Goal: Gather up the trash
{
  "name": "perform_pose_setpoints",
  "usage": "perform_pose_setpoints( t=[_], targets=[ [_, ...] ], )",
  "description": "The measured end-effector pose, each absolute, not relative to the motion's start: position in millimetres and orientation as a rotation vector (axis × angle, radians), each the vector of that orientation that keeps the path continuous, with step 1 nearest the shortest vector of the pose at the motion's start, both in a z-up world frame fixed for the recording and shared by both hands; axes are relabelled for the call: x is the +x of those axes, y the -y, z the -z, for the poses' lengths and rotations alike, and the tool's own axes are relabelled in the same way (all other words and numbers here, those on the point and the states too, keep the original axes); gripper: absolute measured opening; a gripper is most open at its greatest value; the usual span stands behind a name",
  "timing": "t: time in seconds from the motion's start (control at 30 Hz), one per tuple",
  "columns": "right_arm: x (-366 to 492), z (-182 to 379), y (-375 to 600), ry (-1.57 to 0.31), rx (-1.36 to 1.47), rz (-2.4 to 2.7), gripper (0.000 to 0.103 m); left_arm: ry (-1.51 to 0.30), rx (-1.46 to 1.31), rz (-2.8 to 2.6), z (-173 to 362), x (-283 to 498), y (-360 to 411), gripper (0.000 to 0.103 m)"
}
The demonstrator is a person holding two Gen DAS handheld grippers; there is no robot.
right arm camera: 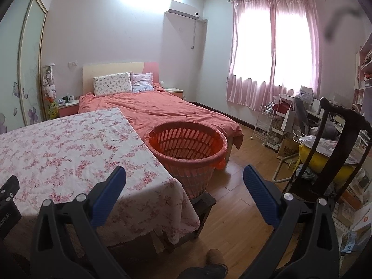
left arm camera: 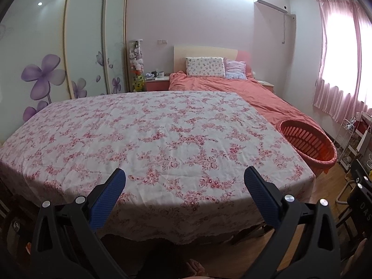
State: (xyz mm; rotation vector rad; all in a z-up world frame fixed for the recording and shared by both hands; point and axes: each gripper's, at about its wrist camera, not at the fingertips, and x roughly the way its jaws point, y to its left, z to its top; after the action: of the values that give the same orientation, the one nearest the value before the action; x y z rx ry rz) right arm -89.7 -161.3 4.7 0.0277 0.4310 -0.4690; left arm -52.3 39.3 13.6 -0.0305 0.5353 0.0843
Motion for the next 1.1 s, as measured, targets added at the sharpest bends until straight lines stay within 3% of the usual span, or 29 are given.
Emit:
perform_pose_setpoints(
  t=[1.1],
  targets=[
    [-49.5, 12.3, 171.6, -0.523, 0.064, 0.447, 0.098, -0.586, -0.043, -0.071, -8.3, -27.7, -33.9, 0.1]
  ],
)
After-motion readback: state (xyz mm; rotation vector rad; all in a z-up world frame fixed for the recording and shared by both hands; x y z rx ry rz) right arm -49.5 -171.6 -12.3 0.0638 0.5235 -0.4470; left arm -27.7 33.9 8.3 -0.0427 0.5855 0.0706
